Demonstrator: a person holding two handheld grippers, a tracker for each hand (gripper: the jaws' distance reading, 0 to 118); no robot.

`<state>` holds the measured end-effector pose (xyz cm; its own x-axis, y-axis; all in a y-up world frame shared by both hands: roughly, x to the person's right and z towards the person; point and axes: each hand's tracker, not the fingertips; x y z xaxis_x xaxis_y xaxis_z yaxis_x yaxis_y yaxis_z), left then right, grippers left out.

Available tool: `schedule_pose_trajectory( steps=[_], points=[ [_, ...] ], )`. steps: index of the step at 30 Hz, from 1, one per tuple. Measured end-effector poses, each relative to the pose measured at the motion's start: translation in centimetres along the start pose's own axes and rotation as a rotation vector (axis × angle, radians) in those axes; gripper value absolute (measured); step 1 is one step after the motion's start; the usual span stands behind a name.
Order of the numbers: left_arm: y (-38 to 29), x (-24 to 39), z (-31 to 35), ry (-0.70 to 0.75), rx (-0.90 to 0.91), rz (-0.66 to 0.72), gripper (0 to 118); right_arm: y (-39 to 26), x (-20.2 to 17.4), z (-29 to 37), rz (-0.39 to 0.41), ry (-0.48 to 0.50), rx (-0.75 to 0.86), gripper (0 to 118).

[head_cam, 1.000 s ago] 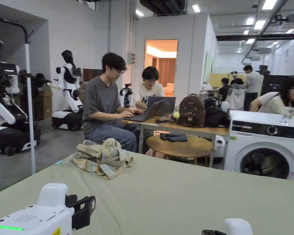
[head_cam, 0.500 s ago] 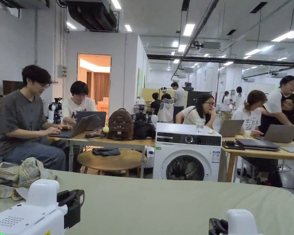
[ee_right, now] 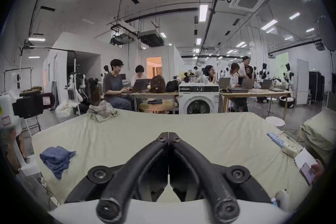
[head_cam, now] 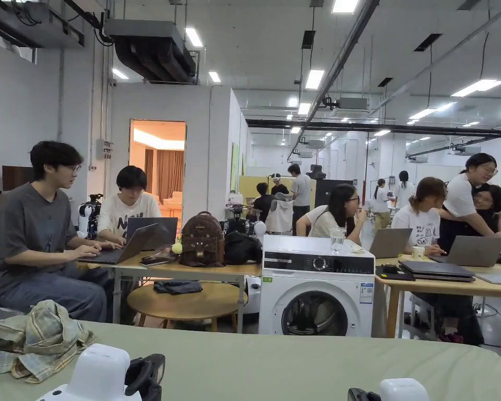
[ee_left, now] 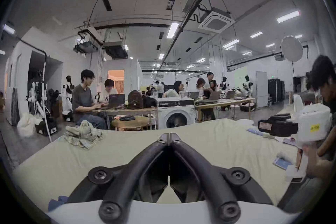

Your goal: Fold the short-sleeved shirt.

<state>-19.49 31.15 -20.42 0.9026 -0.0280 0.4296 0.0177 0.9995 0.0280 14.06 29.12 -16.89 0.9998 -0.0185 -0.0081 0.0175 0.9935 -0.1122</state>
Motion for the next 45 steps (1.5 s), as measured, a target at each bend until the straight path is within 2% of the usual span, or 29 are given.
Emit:
schedule_pose_trajectory(
  steps=[4, 7, 14, 15, 16, 18, 19, 20, 21, 23, 27, 34, 37, 40, 45],
  points=[
    [-0.4, -0.6, -0.3, 0.009, -0.024, 0.034, 0, -0.1, -0.1, 0.2, -0.023, 0.031, 0.005, 0],
    [-0.4, -0.8, 0.0, 0.006, -0.019, 0.069, 0, -0.2, -0.4, 0.1, -0.009, 0.021, 0.007, 0],
    [-0.2, -0.4, 0.0, 0.072, -0.035, 0.0, 0, -0.4, -0.6, -0.3, 0.0, 0.0, 0.004, 0],
    [-0.3, -0.4, -0.2, 0.059, -0.041, -0.004, 0, -0.5, -0.6, -0.3, -0.004, -0.005, 0.007, 1],
    [-0.4, -0.4, -0.2, 0.048, -0.054, 0.015, 0, -0.7, -0.5, -0.2, -0.005, -0.011, 0.02, 11],
    [-0.7, -0.3, -0.2, 0.045, -0.055, 0.02, 27, -0.9, -0.5, 0.0, 0.002, -0.019, 0.047, 58],
    [-0.9, -0.2, -0.2, 0.059, -0.054, 0.009, 44, -0.9, -0.6, 0.0, 0.011, -0.021, 0.048, 74],
    [-1.0, 0.0, -0.1, 0.081, -0.044, -0.013, 66, -0.9, -0.5, -0.1, 0.021, -0.024, 0.048, 85],
    [-1.1, 0.1, -0.1, 0.103, -0.027, -0.023, 79, -0.9, -0.5, -0.1, 0.03, -0.026, 0.043, 87],
    [-1.1, 0.4, -0.2, 0.14, -0.039, -0.027, 97, -1.0, -0.4, -0.3, 0.028, -0.028, 0.038, 91],
    [-1.1, 0.0, -0.3, 0.088, -0.033, 0.012, 99, -1.1, -0.3, -0.2, 0.017, -0.04, 0.05, 102],
    [-1.2, -0.4, -0.3, 0.059, -0.034, 0.055, 99, -0.7, 0.0, 0.6, 0.014, -0.03, 0.082, 102],
    [-1.2, 0.1, 0.0, 0.062, -0.018, 0.018, 99, -0.4, -0.3, 1.0, 0.017, -0.042, 0.111, 102],
    [-0.6, 0.7, -0.3, 0.108, -0.058, -0.027, 99, -0.3, -0.6, 1.1, 0.042, -0.056, 0.128, 103],
    [-0.3, 1.3, -0.2, 0.096, -0.036, -0.031, 101, -0.7, -1.1, 1.0, 0.1, -0.069, 0.1, 103]
  ],
)
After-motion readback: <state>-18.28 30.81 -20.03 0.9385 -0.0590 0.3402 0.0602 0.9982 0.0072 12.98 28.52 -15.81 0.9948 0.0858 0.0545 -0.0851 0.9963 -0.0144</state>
